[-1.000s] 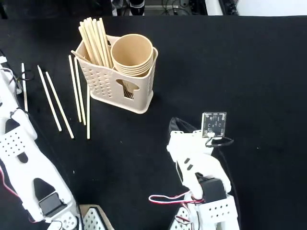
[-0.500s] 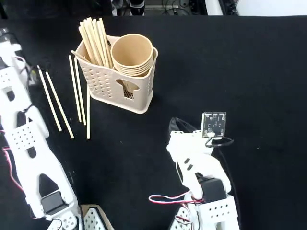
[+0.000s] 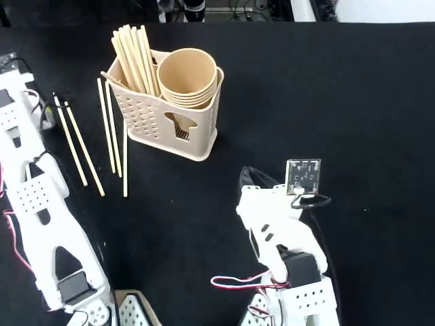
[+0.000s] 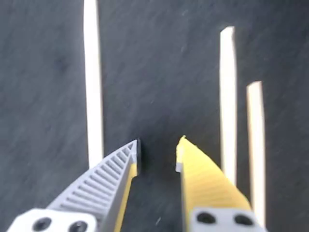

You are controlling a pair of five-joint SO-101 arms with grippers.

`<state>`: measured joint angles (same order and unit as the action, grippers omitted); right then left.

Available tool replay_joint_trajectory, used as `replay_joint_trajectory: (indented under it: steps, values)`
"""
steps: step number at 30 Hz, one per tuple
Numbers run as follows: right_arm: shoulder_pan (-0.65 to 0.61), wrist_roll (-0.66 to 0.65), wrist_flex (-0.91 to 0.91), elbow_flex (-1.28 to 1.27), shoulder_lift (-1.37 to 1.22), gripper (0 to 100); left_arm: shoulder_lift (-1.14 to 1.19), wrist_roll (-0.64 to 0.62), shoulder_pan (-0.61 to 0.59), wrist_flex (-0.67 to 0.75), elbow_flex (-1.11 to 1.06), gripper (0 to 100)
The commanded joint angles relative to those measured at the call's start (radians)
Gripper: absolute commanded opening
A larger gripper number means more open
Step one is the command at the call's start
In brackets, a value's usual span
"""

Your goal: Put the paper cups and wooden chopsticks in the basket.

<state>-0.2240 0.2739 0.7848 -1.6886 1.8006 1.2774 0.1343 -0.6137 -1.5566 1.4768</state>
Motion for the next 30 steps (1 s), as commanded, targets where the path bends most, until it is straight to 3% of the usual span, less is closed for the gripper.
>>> replay_joint_trajectory:
  steps: [1,6,12,16,19,22,28,30]
  values:
    - [-0.009,0.011,-0.011,0.002,0.050,1.2,-0.091,0.006,-0.002,-0.123,0.186,13]
    - [-0.009,0.011,-0.011,0.002,0.050,1.2,-0.153,0.006,-0.062,-0.064,0.110,13]
    - [-0.009,0.011,-0.011,0.002,0.050,1.2,-0.043,0.029,-0.096,0.173,-0.093,15]
    - [-0.009,0.011,-0.011,0.002,0.050,1.2,0.031,0.058,-0.088,0.238,-0.131,18]
    - [-0.009,0.011,-0.011,0.002,0.050,1.2,0.058,0.064,-0.071,0.232,-0.131,14]
    - [-0.009,0.011,-0.011,0.002,0.050,1.2,0.058,0.063,-0.061,0.183,-0.088,3]
    - [-0.009,0.011,-0.011,0.002,0.050,1.2,0.037,0.055,-0.051,-0.092,0.205,3]
    - [-0.009,0.011,-0.011,0.002,0.050,1.2,-0.032,0.055,-0.028,-0.160,0.186,3]
